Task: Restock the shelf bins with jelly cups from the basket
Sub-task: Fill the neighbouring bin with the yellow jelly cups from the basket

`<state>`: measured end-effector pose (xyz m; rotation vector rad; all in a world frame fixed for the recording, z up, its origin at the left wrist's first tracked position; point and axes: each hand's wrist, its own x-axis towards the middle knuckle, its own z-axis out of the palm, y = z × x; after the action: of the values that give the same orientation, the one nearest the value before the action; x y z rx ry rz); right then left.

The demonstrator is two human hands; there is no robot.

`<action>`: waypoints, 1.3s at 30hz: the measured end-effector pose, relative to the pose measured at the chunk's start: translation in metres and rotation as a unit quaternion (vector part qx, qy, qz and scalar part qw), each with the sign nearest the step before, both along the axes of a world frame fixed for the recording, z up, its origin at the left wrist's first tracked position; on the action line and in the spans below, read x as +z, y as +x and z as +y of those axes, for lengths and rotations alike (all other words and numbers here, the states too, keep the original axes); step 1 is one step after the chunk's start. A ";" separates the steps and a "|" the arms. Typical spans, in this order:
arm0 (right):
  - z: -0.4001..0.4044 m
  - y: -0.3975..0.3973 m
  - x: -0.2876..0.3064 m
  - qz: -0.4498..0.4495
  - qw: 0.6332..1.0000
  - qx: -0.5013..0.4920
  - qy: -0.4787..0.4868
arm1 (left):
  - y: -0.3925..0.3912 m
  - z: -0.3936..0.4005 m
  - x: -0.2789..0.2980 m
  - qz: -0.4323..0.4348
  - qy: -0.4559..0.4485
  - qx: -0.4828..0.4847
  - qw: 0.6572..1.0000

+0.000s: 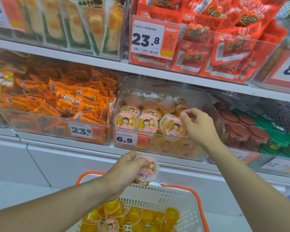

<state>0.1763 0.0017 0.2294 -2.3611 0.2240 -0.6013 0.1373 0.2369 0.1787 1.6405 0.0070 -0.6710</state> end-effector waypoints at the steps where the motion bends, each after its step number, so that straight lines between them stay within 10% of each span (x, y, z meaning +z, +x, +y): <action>1: -0.003 0.004 0.000 0.019 1.000 -0.004 0.006 | 0.000 0.000 0.000 -0.008 0.003 -0.002 1.000; 12: -0.015 0.047 0.030 0.209 0.976 0.068 -0.012 | 0.020 -0.047 0.057 -0.314 0.073 -0.069 0.944; 19: -0.010 0.063 0.025 0.211 0.974 0.033 -0.079 | 0.046 -0.075 0.058 -0.278 0.210 -0.183 0.920; 33: -0.004 0.077 0.012 0.150 0.979 -0.064 -0.123 | 0.036 -0.076 0.050 -0.280 0.202 -0.220 0.912; 39: -0.012 0.058 0.016 0.198 0.966 0.068 -0.154 | 0.037 -0.080 0.046 -0.284 0.208 -0.208 0.913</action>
<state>0.2339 -0.0107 0.2459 -2.7574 0.1507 -0.0960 0.1739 0.1567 0.2249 2.2340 -0.6807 -0.5016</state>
